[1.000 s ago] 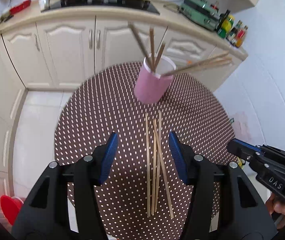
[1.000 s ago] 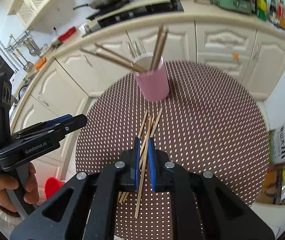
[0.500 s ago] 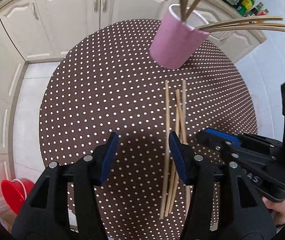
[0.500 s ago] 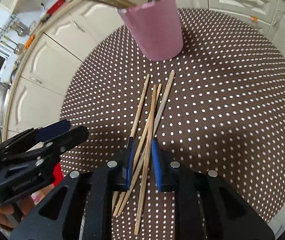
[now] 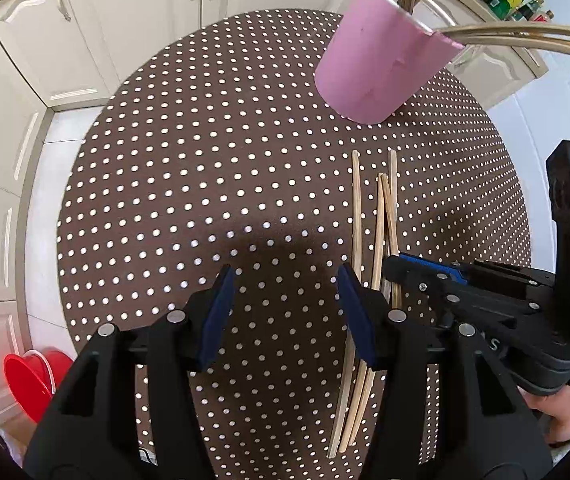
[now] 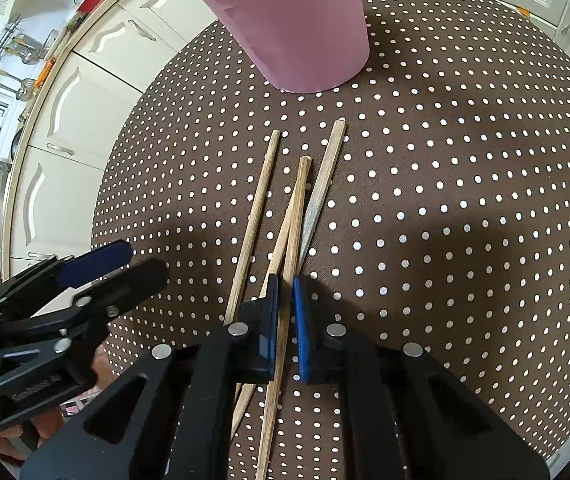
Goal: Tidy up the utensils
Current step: 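Lower the left gripper to the pile and grasp a chopstick while the right gripper grasps one, then raise the left gripper's chopstick over the cup while the right gripper carries its own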
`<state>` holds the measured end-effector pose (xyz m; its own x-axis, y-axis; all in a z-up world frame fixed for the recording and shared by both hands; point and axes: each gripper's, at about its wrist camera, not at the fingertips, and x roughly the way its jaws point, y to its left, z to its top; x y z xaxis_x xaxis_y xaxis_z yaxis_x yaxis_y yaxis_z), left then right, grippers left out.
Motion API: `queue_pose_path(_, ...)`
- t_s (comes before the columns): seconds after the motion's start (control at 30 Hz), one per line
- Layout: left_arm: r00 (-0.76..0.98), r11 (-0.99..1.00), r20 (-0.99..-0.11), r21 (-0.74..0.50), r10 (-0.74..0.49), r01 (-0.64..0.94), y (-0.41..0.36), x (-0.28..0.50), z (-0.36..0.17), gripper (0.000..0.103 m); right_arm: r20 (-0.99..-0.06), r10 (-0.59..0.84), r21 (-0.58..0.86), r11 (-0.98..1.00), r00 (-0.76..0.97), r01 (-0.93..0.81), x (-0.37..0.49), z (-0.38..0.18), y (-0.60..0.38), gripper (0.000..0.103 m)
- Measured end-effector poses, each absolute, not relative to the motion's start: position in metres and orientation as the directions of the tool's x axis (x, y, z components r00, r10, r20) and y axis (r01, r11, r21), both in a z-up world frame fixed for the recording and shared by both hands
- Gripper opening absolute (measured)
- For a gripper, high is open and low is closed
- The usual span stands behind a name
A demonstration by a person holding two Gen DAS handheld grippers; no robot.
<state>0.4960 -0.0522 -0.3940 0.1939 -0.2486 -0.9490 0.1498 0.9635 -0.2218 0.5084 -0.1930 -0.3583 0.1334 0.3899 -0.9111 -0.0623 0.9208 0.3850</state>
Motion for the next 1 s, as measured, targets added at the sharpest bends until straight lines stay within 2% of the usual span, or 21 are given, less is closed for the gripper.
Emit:
queue_pose_path(0.3,0.163,0.952,-0.951,-0.229,-0.264,0.204,-0.089,0.523,-0.414,0.052,-0.901,0.405,0.404,0.914,0.157,-0.034,0.512,-0.348,-0.227,0.005)
queue_pose_path(0.5,0.180,0.953,-0.961,-0.158,-0.209,0.258,-0.118,0.535,-0.419,0.052,-0.897,0.407,0.414,0.910,0.172,0.001,0.512,-0.345,-0.253,0.005)
queue_pose_path(0.63,0.219,0.957,-0.966,-0.070,-0.136,0.283,-0.130,0.539,-0.422,0.034,-0.895,0.408,0.418,0.909,0.179,0.015,0.507,-0.342,-0.279,0.005)
queue_pose_path(0.7,0.227,0.958,-0.966,-0.057,-0.124,0.282,-0.134,0.542,-0.423,0.030,-0.893,0.410,0.420,0.907,0.183,0.017,0.502,-0.341,-0.286,0.005)
queue_pose_path(0.77,0.236,0.960,-0.965,-0.045,-0.113,0.276,-0.133,0.541,-0.421,0.019,-0.892,0.410,0.420,0.908,0.188,0.014,0.499,-0.339,-0.290,0.005)
queue_pose_path(0.8,0.234,0.960,-0.965,-0.056,-0.122,0.273,-0.132,0.541,-0.421,0.010,-0.891,0.411,0.421,0.907,0.191,0.013,0.498,-0.338,-0.292,0.005)
queue_pose_path(1.0,0.256,0.960,-0.956,-0.071,-0.142,0.271,-0.128,0.529,-0.407,0.006,-0.885,0.412,0.421,0.907,0.215,-0.006,0.491,-0.325,-0.292,0.005)
